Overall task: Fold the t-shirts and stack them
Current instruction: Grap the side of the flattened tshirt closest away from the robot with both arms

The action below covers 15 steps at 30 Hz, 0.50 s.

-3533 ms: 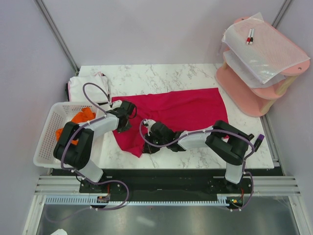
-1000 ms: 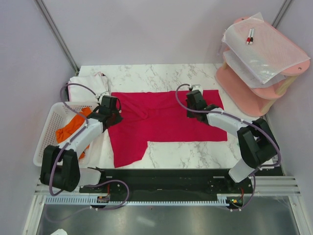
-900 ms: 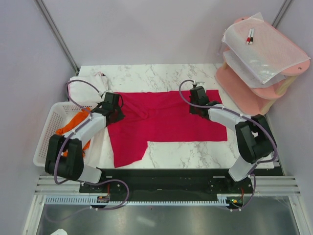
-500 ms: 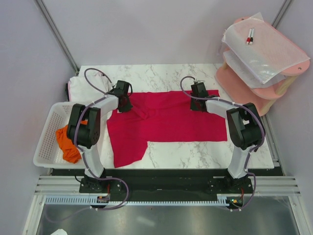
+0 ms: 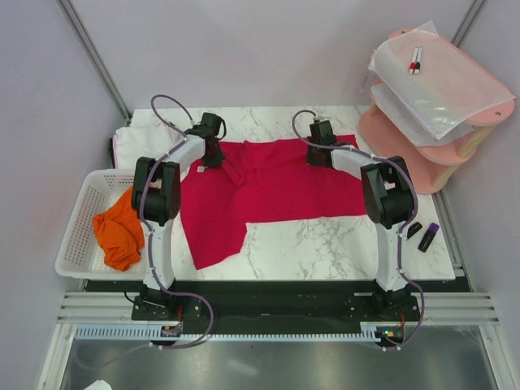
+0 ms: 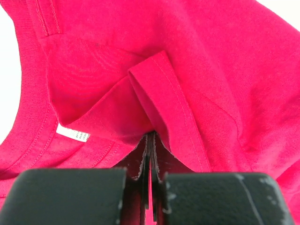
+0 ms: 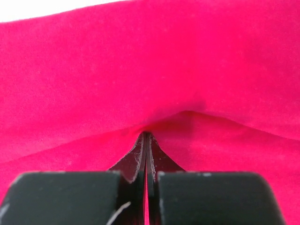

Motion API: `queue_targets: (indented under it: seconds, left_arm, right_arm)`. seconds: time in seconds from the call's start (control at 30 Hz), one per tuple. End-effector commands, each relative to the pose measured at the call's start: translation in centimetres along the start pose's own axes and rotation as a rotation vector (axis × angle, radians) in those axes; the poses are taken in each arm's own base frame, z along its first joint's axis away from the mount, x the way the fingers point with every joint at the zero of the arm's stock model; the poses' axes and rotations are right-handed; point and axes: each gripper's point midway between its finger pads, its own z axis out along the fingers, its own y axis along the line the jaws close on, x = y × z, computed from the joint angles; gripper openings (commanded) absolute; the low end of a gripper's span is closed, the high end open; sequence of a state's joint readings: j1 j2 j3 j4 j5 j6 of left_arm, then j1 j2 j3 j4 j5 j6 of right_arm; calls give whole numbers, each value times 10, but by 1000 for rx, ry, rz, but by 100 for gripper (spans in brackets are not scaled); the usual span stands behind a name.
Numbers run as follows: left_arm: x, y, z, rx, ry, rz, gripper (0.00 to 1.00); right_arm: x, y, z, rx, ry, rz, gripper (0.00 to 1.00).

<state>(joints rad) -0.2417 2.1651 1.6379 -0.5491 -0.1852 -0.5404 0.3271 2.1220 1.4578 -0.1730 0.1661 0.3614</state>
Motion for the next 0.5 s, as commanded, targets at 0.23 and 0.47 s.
queue_targets:
  seconds: [0.23, 0.47]
  left_arm:
    - [-51, 1, -17, 4, -74, -32, 2]
    - [-38, -4, -111, 190, -176, -29, 2]
  right_arm:
    - [-47, -3, 17, -2, -63, -3, 0]
    - [-75, -4, -90, -74, -204, 71, 12]
